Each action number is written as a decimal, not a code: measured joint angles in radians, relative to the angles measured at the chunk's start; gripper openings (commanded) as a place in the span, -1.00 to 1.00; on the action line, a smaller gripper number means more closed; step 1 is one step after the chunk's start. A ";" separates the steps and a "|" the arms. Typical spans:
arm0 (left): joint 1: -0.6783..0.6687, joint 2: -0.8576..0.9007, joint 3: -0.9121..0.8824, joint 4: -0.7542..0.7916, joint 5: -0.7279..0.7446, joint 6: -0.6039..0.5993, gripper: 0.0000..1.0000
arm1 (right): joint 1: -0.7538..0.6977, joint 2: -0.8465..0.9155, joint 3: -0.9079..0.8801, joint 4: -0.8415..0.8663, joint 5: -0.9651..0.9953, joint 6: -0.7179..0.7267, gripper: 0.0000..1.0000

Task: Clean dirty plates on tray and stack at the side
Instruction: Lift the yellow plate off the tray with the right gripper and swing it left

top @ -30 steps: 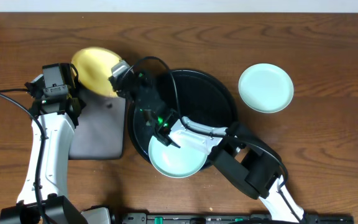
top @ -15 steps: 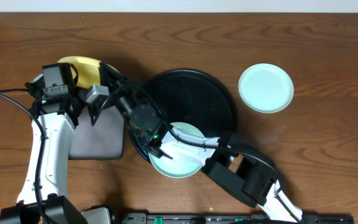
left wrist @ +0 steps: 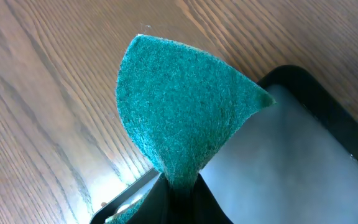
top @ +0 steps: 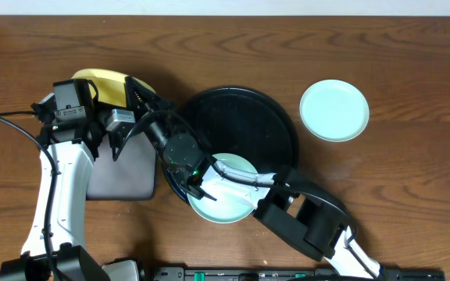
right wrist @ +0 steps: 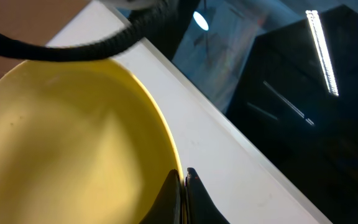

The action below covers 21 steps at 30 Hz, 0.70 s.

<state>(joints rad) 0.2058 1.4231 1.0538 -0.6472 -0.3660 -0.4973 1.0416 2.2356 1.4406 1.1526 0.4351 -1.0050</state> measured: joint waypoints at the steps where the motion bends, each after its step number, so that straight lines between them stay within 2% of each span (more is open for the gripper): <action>1: 0.000 0.000 0.000 0.000 0.000 0.000 -0.85 | 0.000 0.000 0.000 0.000 0.013 0.000 -0.97; 6: 0.000 0.000 0.000 0.000 0.000 0.000 -0.85 | -0.003 0.000 0.000 -0.005 0.087 0.073 -0.98; 10: 0.000 0.000 0.000 0.000 0.000 0.000 -0.85 | -0.028 0.000 0.000 -0.071 0.159 0.219 -0.98; 16: 0.000 0.000 0.000 0.001 0.000 0.000 -0.85 | -0.095 0.000 0.004 -0.332 0.235 0.500 -0.98; 21: 0.000 0.000 0.000 0.001 0.000 0.000 -0.85 | -0.109 0.000 0.004 -0.457 0.249 0.666 -0.98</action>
<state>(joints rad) 0.2058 1.4231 1.0538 -0.6460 -0.3660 -0.4973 0.9325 2.2356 1.4448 0.6956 0.6838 -0.3393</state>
